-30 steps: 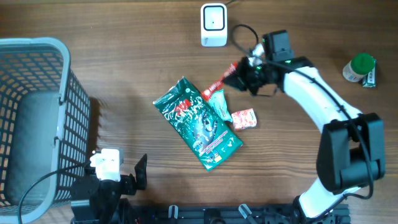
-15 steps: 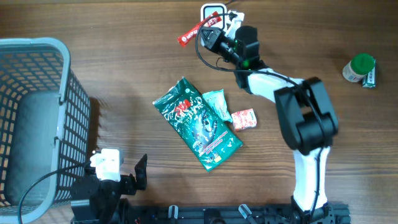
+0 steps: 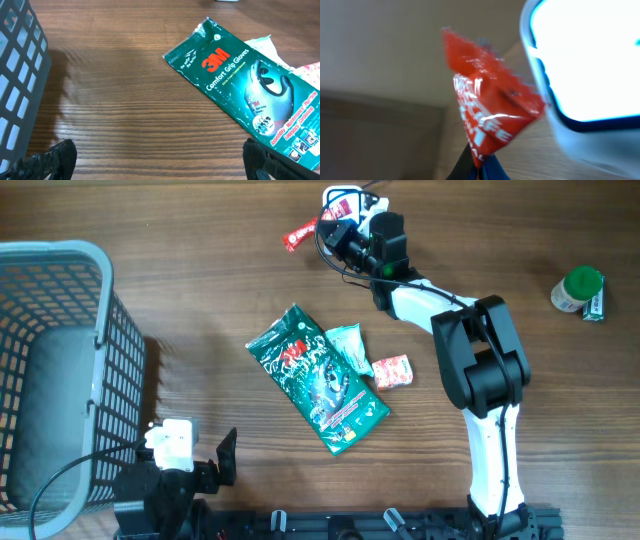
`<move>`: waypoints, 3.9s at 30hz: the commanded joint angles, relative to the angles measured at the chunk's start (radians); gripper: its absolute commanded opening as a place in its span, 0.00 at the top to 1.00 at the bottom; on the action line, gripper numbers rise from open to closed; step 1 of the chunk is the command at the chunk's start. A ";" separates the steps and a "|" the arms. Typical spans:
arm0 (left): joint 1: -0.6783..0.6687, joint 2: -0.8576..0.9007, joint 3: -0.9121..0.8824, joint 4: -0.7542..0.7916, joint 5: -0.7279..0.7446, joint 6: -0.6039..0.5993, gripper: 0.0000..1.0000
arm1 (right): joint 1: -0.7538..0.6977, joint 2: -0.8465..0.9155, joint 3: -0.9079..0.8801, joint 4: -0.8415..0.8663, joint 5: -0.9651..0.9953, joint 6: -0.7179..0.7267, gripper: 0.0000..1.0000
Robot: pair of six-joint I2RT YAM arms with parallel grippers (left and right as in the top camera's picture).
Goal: Scan the item barcode
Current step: 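Place the Nescafe stick beside the jar at the right edge, then reach the right gripper toward the light-green wipes pack and grasp it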
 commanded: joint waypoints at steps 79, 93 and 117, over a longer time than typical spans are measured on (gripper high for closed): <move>0.004 -0.005 0.000 0.004 0.008 -0.006 0.00 | 0.188 -0.409 -0.206 -1.464 0.521 -0.699 0.51; 0.004 -0.005 0.000 0.004 0.008 -0.006 0.00 | 0.277 -0.515 -0.177 -1.446 0.639 -0.697 0.19; 0.004 -0.005 0.000 0.004 0.008 -0.006 0.00 | 0.166 -0.501 -0.130 -1.588 -0.966 -0.700 0.96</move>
